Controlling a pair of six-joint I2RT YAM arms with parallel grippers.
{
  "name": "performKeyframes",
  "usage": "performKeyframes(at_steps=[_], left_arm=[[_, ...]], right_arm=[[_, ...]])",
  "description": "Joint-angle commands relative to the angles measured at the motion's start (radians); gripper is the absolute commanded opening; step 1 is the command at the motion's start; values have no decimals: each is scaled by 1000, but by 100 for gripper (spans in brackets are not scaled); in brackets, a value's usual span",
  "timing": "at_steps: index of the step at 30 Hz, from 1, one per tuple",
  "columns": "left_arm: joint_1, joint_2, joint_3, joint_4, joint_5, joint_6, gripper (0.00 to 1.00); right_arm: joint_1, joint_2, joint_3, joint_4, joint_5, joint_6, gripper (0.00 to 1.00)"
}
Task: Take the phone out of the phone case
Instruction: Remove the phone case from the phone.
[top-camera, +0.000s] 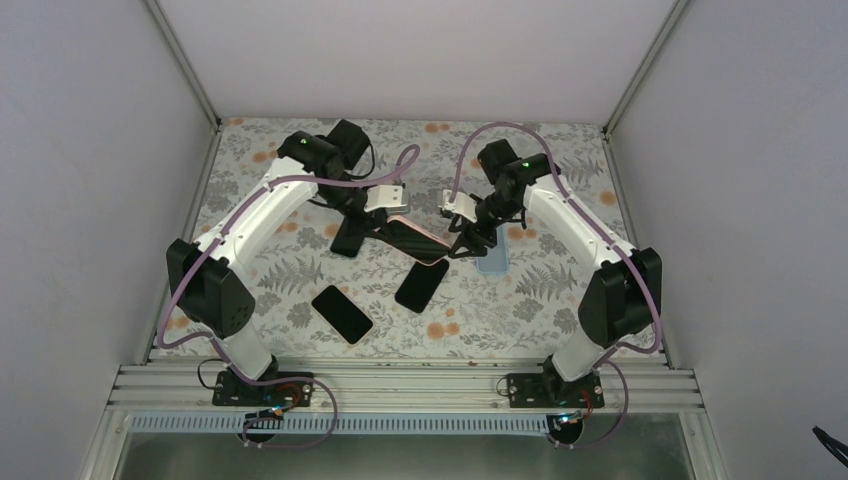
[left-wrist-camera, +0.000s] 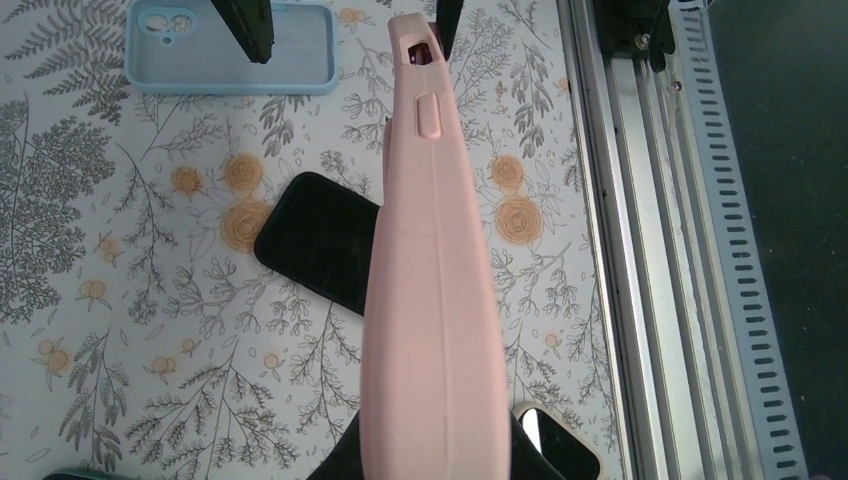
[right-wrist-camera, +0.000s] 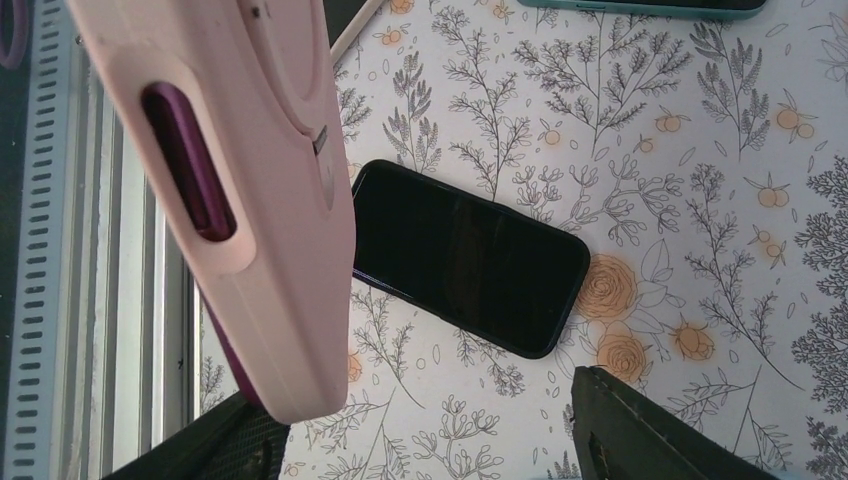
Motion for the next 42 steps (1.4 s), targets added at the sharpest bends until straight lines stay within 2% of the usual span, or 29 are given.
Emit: performKeyframes(at_steps=[1, 15, 19, 25, 30, 35, 38, 42], left_arm=[[2, -25, 11, 5, 80, 32, 2], [-2, -26, 5, 5, 112, 32, 2], [-23, -39, -8, 5, 154, 34, 2], [-72, -48, -7, 4, 259, 36, 2], [-75, -26, 28, 5, 341, 57, 2], [-72, 82, 90, 8, 315, 44, 2], [-69, 139, 130, 75, 279, -11, 2], [-62, 181, 217, 129, 322, -59, 2]], right_arm=[[-12, 7, 19, 26, -8, 1, 69], [-19, 13, 46, 76, -12, 30, 67], [-21, 13, 48, 177, 21, 93, 67], [-22, 79, 101, 236, 22, 142, 69], [-14, 83, 138, 202, -70, 129, 73], [54, 65, 179, 142, -203, 122, 73], [140, 58, 196, 114, -260, 109, 71], [247, 77, 213, 116, -313, 126, 71]])
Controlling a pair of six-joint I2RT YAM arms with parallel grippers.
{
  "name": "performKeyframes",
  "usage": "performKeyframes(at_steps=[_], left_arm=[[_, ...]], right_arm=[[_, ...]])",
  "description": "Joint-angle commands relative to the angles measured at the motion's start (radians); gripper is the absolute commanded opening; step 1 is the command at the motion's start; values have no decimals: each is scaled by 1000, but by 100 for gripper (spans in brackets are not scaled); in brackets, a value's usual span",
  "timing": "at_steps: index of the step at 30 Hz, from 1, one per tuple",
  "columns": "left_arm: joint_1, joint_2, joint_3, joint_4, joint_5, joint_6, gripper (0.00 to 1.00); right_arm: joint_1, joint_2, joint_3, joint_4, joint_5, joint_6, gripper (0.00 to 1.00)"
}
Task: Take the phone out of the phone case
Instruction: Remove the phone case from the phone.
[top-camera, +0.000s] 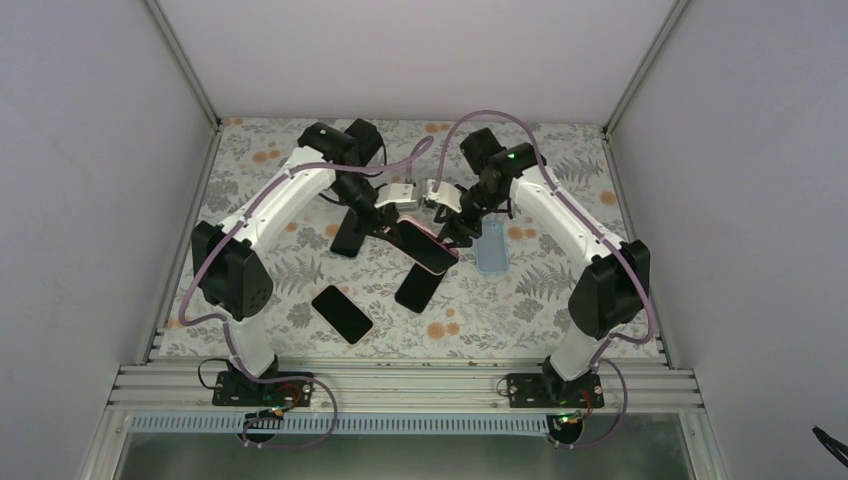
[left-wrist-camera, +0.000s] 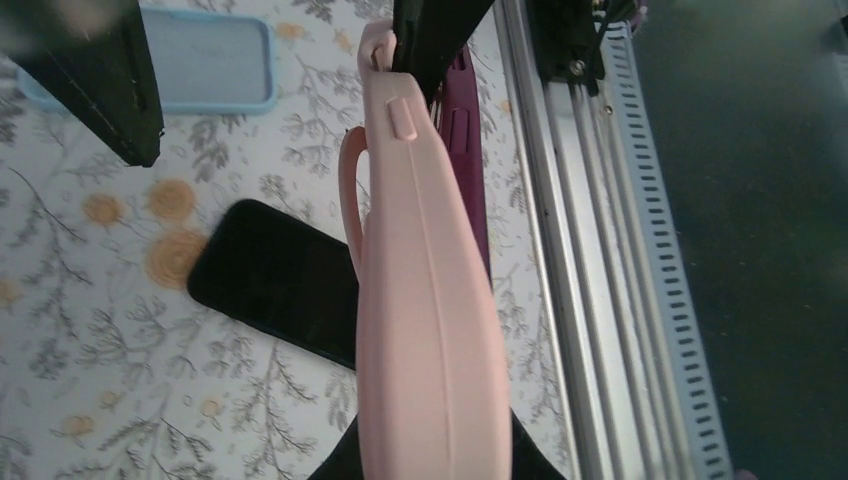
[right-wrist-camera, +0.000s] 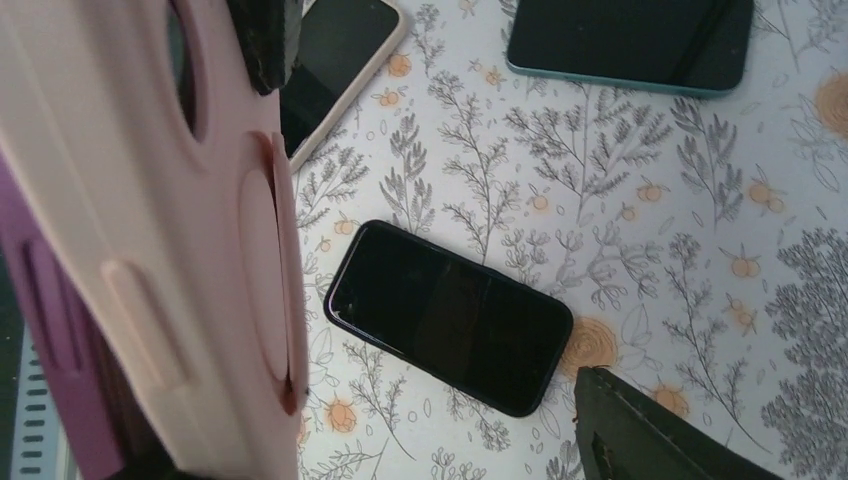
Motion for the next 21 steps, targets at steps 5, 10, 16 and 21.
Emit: performKeyframes(at_steps=[5, 10, 16, 21], left_arm=[[-36, 52, 133, 244, 230, -99, 2], [9, 11, 125, 218, 227, -96, 2], [85, -77, 105, 171, 194, -71, 23], [127, -159, 94, 162, 39, -53, 52]], right_arm=[[185, 25, 83, 121, -339, 49, 43], [130, -18, -4, 178, -308, 90, 5], [12, -82, -59, 194, -316, 125, 4], [-84, -94, -77, 243, -222, 228, 4]])
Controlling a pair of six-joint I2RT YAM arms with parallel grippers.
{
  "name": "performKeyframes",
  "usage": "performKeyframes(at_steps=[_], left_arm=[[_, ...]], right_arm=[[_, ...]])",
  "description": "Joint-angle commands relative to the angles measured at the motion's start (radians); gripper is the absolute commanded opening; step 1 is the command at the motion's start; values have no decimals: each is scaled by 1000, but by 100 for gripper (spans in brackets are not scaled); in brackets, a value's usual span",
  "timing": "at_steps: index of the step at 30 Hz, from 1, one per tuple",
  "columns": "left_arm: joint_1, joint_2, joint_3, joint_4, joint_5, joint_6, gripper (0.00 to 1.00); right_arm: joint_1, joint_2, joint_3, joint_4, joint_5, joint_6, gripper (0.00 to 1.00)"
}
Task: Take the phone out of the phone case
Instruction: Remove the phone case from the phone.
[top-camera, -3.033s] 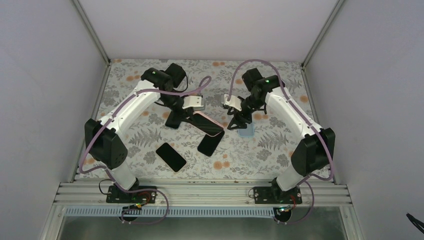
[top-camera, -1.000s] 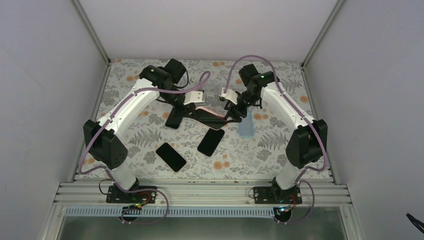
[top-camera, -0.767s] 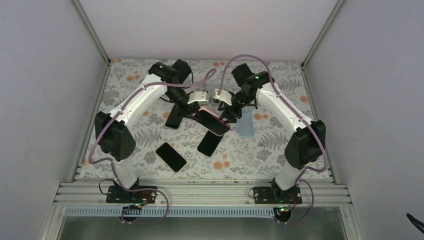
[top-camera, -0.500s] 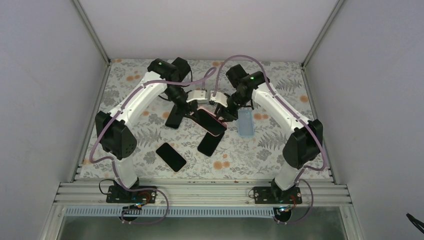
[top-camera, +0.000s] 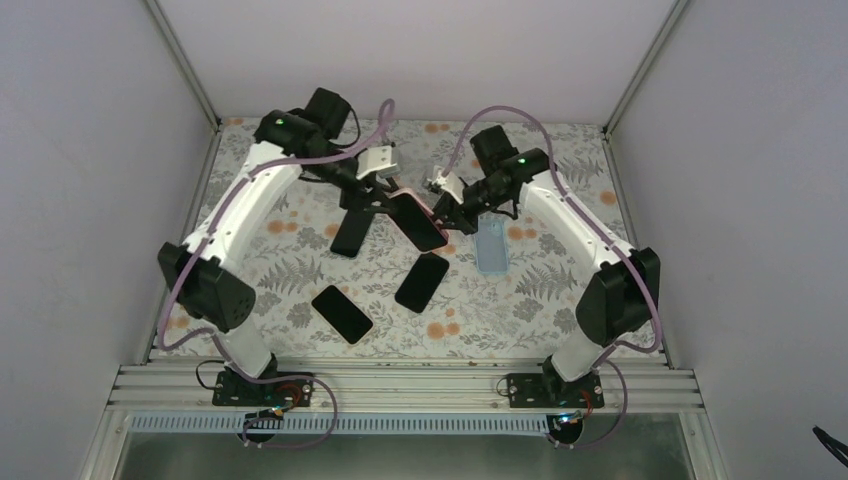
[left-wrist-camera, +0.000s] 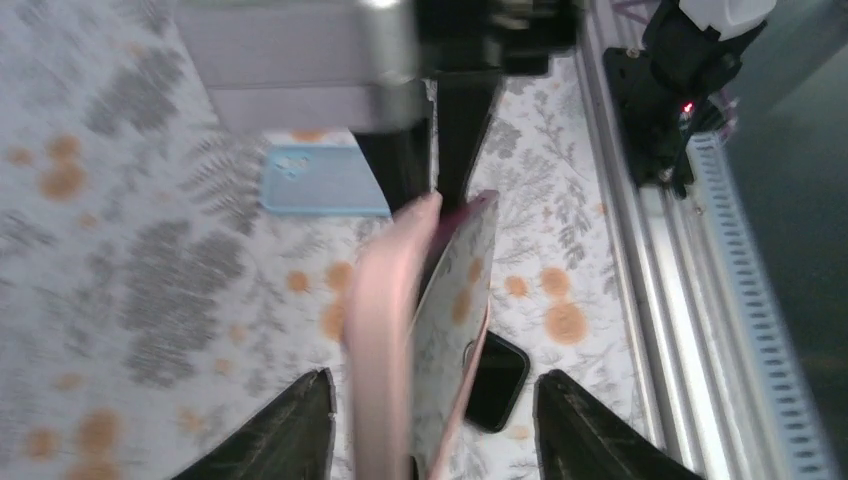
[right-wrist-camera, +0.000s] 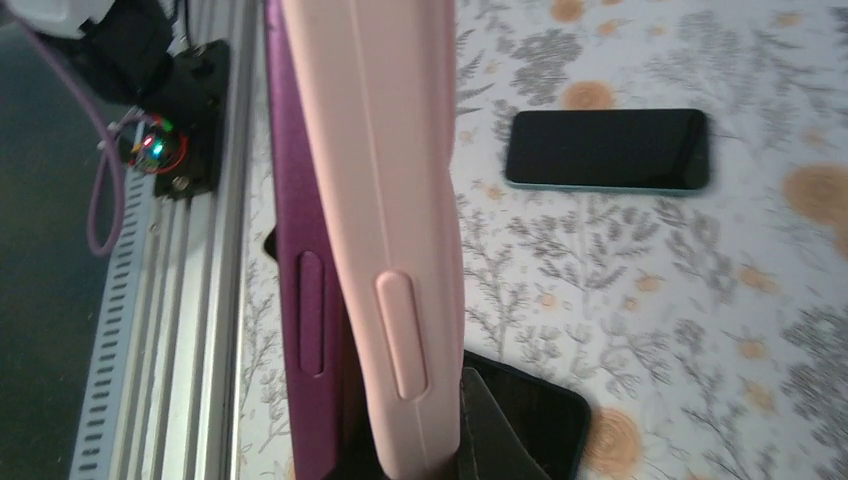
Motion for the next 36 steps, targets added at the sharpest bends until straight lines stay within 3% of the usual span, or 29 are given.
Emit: performKeyframes(at_steps=[1, 4, 8, 11, 13, 24, 36], left_arm=[[31, -104, 17, 70, -66, 12, 60], [31, -170, -7, 118, -155, -14, 72], [-16, -287, -145, 370, -358, -141, 65], [-153, -367, -338, 666, -601, -189, 86], [-217, -384, -417, 807, -667, -217, 100], [-274, -212, -460, 1182, -778, -428, 100], [-282, -56, -375, 1227, -938, -518, 100]], right_arm=[[-77, -43, 0, 107, -14, 133, 4], [-105, -21, 19, 177, 101, 277, 4], [-130, 51, 126, 241, 260, 511, 4], [-121, 80, 234, 256, 286, 623, 4], [-118, 72, 252, 312, 312, 702, 3], [-65, 82, 304, 451, 447, 873, 3], [-39, 36, 272, 484, 494, 903, 3]])
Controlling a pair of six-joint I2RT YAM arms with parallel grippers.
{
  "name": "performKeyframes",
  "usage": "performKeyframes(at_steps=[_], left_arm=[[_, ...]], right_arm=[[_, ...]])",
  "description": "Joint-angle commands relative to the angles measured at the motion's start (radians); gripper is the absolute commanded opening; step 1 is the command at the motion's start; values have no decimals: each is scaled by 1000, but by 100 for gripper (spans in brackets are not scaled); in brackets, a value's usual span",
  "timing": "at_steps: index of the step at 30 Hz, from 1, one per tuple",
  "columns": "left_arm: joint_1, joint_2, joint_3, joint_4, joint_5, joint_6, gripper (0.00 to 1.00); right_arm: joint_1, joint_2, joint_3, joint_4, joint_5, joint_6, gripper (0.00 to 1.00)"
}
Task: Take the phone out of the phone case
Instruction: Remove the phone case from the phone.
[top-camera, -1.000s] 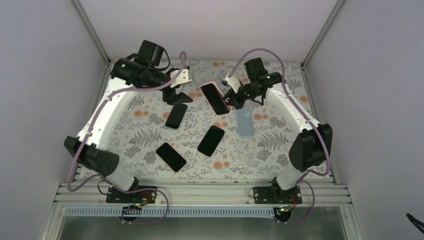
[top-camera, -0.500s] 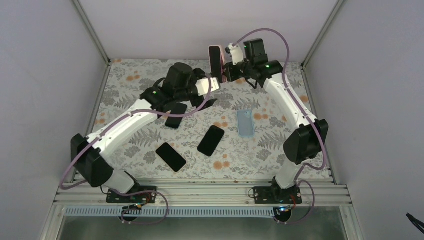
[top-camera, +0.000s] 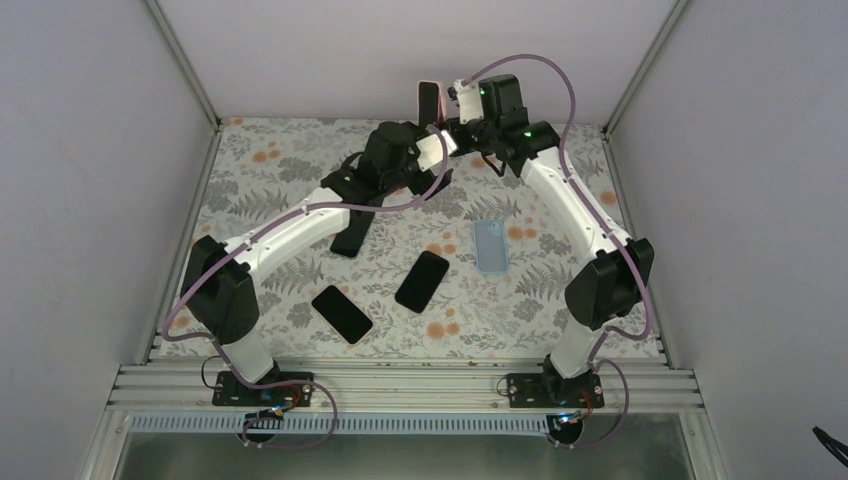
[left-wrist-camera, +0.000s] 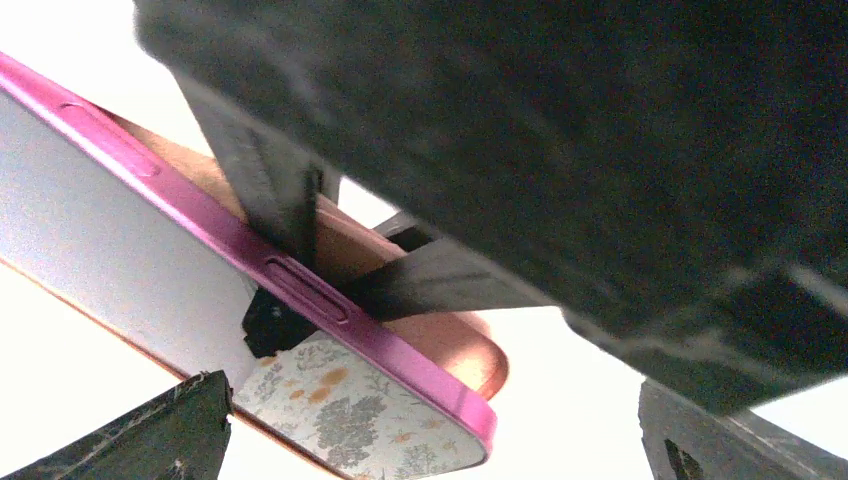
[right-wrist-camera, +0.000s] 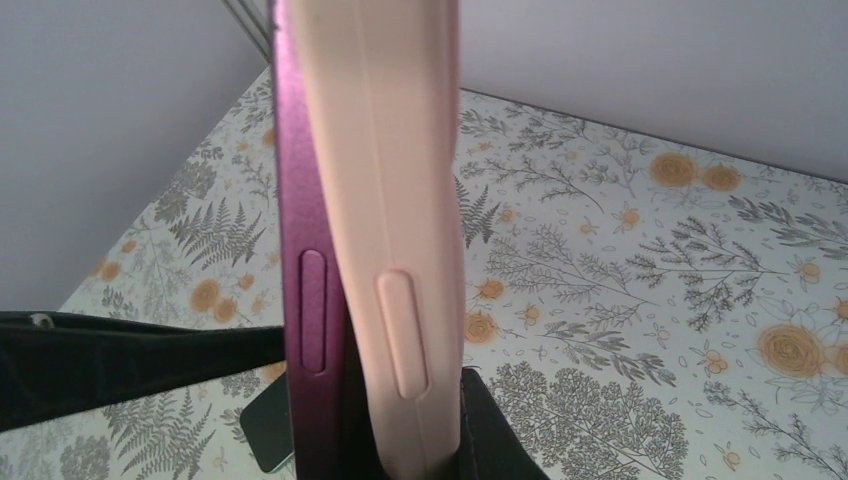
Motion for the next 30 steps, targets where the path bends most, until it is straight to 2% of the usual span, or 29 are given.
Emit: performKeyframes(at_steps=[1, 12, 21, 23, 27, 30], left_arm=[[-4, 2, 25, 62, -90, -56, 100], [20, -27, -9, 94, -108, -77, 100], [29, -20, -42, 110, -208, -85, 92], [29, -20, -59, 142, -272, -90, 87], [18, -12, -95, 249, -484, -79, 84], [2, -32, -149, 457, -663, 37, 74]], right_arm=[[11, -67, -19, 98, 6, 20, 3], [12, -93, -66, 122, 7, 2, 3], [20, -149, -89, 130, 32, 22, 3], [24, -152, -87, 125, 24, 26, 3], [51, -162, -109, 121, 10, 21, 3], [78, -179, -142, 129, 28, 8, 3]])
